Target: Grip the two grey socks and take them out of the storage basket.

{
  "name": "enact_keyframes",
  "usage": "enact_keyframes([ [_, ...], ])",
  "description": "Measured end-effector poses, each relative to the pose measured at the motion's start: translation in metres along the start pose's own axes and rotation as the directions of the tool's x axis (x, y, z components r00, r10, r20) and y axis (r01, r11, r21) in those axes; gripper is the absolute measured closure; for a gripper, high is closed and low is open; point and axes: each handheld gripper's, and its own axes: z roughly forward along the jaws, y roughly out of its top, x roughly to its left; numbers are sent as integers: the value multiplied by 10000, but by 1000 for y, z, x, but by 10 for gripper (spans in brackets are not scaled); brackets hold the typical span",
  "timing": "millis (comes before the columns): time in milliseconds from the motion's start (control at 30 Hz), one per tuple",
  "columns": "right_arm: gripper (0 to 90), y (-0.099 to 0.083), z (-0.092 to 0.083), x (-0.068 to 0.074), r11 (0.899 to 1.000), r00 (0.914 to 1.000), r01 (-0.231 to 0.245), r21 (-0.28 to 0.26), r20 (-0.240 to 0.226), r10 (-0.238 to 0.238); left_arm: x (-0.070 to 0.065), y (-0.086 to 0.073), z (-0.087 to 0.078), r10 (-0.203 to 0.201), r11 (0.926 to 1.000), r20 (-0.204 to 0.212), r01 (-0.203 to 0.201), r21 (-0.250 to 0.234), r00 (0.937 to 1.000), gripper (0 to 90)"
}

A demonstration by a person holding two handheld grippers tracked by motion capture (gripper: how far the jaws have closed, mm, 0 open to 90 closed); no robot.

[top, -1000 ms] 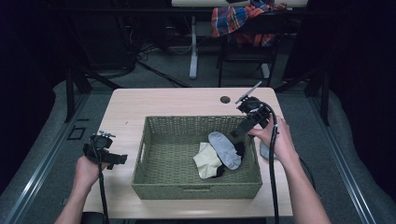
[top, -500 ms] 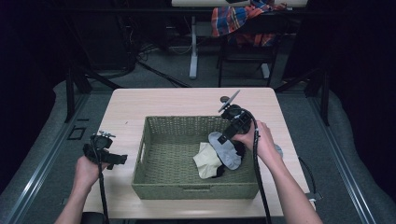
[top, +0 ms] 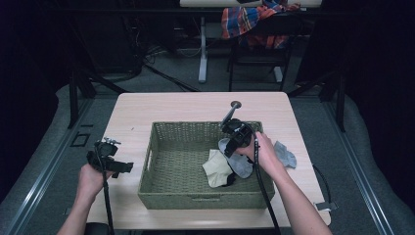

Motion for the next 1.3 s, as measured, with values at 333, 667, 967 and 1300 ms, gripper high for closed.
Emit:
enact_keyframes([
  [333, 523, 3, 26, 2, 9976, 9995, -122, 683, 288, 102, 1, 0, 1, 2, 10000, 20, -2, 18, 10000, 2],
  [667, 842, 2, 28, -1, 9947, 9997, -98, 1024, 254, 72, 1, 0, 0, 27, 10000, 40, -27, 18, 10000, 2],
  [967, 865, -2, 0, -1, 9986, 9998, -188, 490, 73, 184, 0, 0, 1, 44, 10000, 39, -44, 5, 10000, 2],
  [1300, 864, -7, -48, 7, 9992, 9998, -173, -363, 2, 173, 1, 0, 0, 17, 10000, 68, -17, 26, 10000, 2],
])
